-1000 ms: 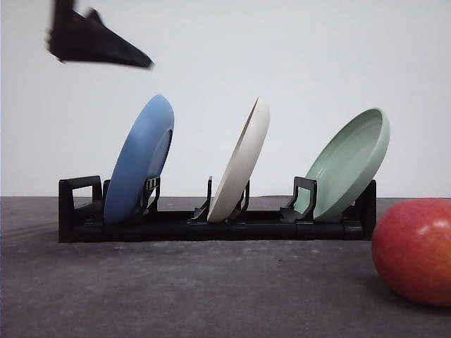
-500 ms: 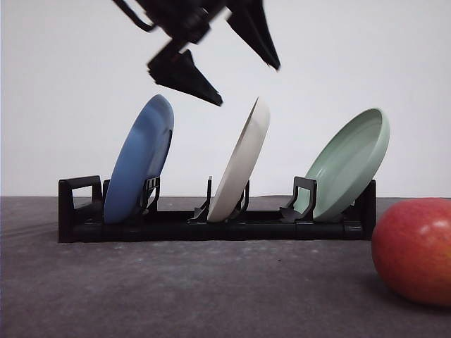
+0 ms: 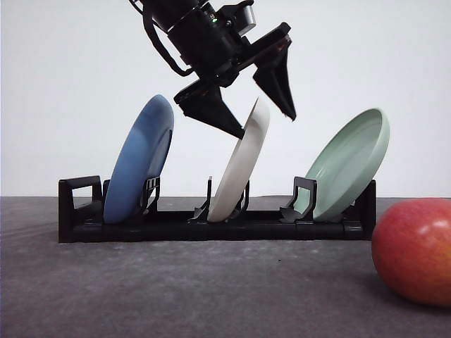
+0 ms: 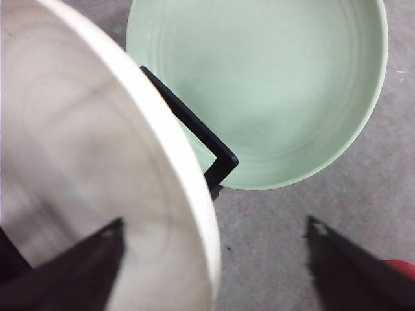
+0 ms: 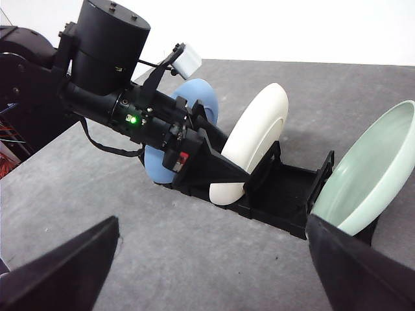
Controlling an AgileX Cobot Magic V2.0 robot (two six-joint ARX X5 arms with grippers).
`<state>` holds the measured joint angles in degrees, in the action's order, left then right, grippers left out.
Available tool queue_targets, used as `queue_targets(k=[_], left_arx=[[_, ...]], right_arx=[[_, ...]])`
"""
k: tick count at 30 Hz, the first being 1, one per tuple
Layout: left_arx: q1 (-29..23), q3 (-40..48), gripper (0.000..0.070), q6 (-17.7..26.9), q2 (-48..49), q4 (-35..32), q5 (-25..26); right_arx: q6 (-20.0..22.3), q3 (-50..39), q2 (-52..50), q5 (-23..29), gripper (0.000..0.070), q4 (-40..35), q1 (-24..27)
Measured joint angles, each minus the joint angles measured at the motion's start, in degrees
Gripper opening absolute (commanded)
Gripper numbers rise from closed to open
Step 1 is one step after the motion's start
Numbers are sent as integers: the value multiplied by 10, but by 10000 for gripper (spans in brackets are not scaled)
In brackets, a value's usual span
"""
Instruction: Place pomegranate in white plate
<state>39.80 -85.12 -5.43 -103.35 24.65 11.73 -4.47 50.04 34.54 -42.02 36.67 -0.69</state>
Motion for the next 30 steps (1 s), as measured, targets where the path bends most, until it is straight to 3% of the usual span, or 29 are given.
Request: queue_targets(k=[2, 7, 23, 30], left_arx=[[1, 0, 181, 0, 0, 0, 0], [2, 0, 6, 0, -1, 0, 0], [7, -8, 0, -9, -1, 22, -7], [33, -8, 0, -14, 62, 27, -18]], right_arx=[[0, 0, 0, 0, 588, 0, 0], [0, 0, 0, 0, 588, 0, 0], [0, 0, 0, 0, 588, 4, 0], [0, 0, 0, 0, 588, 5, 0]])
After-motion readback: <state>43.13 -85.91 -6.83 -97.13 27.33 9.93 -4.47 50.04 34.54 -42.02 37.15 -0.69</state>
